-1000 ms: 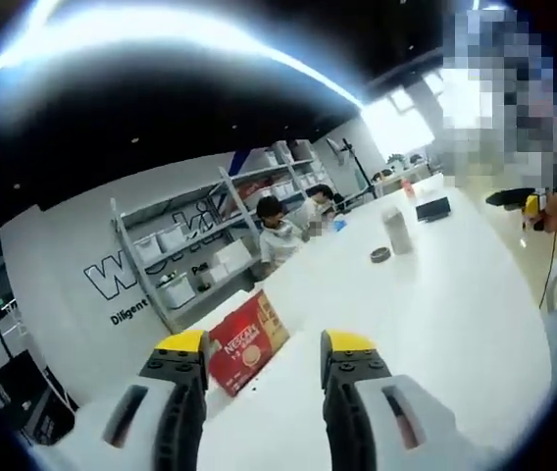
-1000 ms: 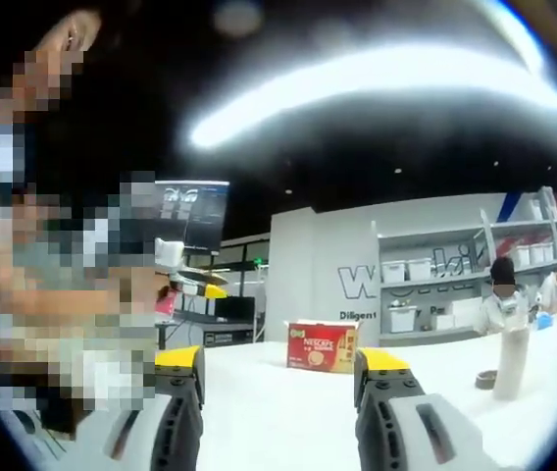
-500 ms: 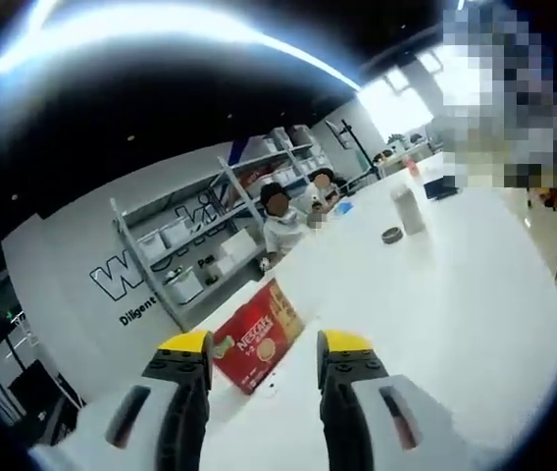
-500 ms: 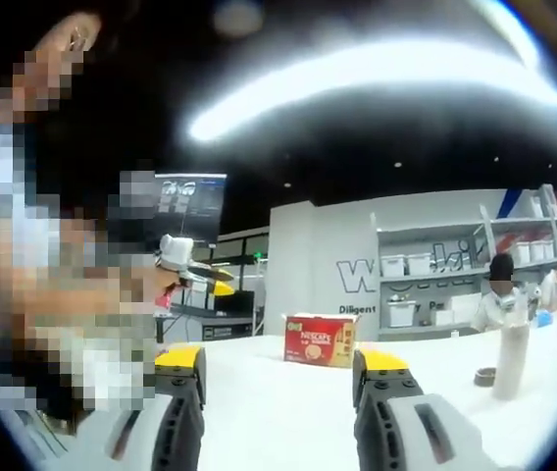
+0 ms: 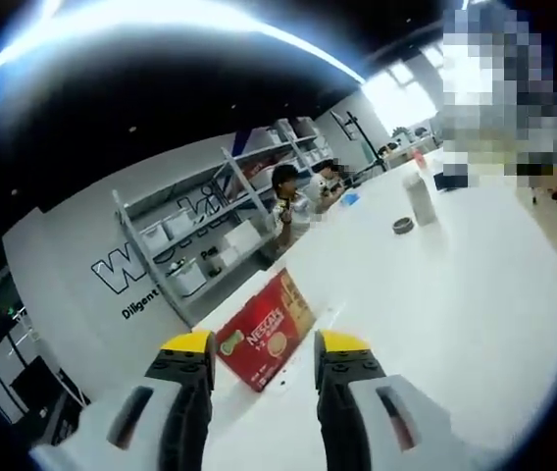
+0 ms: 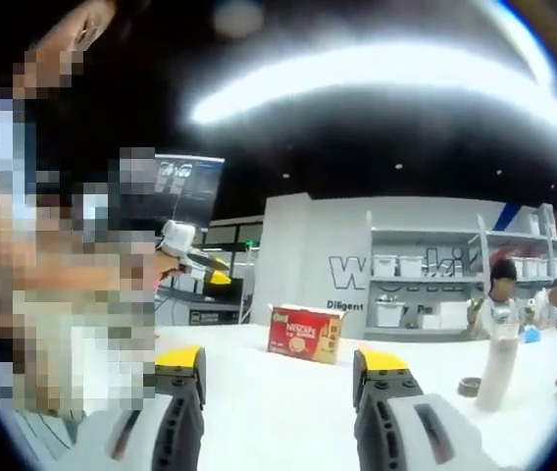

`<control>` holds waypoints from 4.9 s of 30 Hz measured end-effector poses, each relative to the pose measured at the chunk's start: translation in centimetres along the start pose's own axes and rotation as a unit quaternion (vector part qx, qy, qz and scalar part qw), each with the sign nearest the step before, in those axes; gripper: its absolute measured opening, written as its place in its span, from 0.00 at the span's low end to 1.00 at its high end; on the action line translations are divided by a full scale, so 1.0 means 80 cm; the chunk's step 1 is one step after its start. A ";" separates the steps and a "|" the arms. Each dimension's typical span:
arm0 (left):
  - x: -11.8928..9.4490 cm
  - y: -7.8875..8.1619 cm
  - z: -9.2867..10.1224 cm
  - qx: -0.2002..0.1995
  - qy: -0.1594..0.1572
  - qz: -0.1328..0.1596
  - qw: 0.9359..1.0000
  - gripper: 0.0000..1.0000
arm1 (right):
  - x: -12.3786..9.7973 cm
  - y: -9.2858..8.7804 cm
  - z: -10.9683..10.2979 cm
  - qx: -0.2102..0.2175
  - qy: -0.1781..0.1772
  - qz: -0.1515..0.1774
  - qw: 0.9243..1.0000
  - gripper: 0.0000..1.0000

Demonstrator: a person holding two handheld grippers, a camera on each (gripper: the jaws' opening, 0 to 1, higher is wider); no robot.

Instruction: Tear open the coffee pouch, take out the coffee, and pour the coffee from the pouch into the cup

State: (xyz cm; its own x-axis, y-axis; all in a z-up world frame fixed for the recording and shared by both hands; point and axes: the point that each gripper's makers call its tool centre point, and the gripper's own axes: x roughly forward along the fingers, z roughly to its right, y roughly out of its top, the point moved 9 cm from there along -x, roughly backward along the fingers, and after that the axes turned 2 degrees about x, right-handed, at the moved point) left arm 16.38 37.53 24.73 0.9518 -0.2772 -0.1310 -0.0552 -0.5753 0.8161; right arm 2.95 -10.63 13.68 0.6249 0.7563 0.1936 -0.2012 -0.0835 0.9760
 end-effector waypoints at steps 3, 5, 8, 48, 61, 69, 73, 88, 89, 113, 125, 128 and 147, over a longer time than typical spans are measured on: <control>0.004 -0.001 0.000 0.001 0.000 -0.003 1.000 0.43 | 0.002 -0.003 0.001 0.001 -0.001 -0.001 1.000 0.61; 0.005 -0.002 0.000 0.001 0.000 -0.005 1.000 0.43 | 0.002 -0.005 0.001 0.003 0.000 -0.002 1.000 0.61; 0.006 -0.005 -0.001 -0.001 0.003 -0.009 1.000 0.43 | 0.004 -0.010 0.002 0.005 0.002 -0.006 1.000 0.61; -0.021 0.013 0.003 -0.065 0.017 0.011 0.998 0.43 | 0.009 -0.019 0.018 0.011 -0.020 0.001 1.000 0.60; -0.021 0.010 -0.001 -0.054 0.026 0.006 0.998 0.43 | 0.008 -0.019 0.019 0.001 -0.017 -0.015 1.000 0.59; -0.010 0.005 -0.001 -0.051 0.030 -0.002 0.998 0.43 | 0.006 -0.012 0.023 -0.008 -0.018 -0.017 1.000 0.59; -0.007 0.002 0.001 -0.043 0.034 -0.013 0.998 0.43 | 0.006 -0.012 0.024 -0.015 -0.015 -0.023 1.000 0.59; 0.019 -0.004 -0.015 -0.040 0.035 -0.002 0.999 0.42 | 0.006 0.002 0.022 -0.029 -0.004 -0.029 0.999 0.58; 0.021 -0.005 -0.017 -0.042 0.034 -0.001 0.999 0.41 | 0.006 0.004 0.020 -0.024 0.000 -0.026 0.999 0.58; 0.127 -0.052 -0.036 0.075 0.024 -0.093 0.993 0.34 | 0.008 0.015 0.001 -0.005 0.031 -0.009 0.999 0.54; 0.141 -0.069 -0.063 0.048 0.030 -0.095 0.994 0.28 | 0.016 0.005 0.018 -0.005 0.017 -0.012 1.000 0.53; 0.146 -0.072 -0.064 0.046 0.029 -0.094 0.994 0.28 | 0.020 -0.001 0.022 0.000 0.013 -0.015 1.000 0.53; 0.168 -0.065 -0.077 0.055 0.019 -0.094 0.994 0.30 | 0.051 0.011 0.036 0.019 0.005 -0.017 1.000 0.53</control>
State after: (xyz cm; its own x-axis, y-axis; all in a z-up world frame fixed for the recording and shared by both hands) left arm 31.30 41.56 22.20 0.9590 -0.1293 -0.2523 0.0936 -0.6956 0.7123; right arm 7.46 -9.48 15.59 0.6226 0.7660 0.1602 -0.1517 -0.0827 0.9850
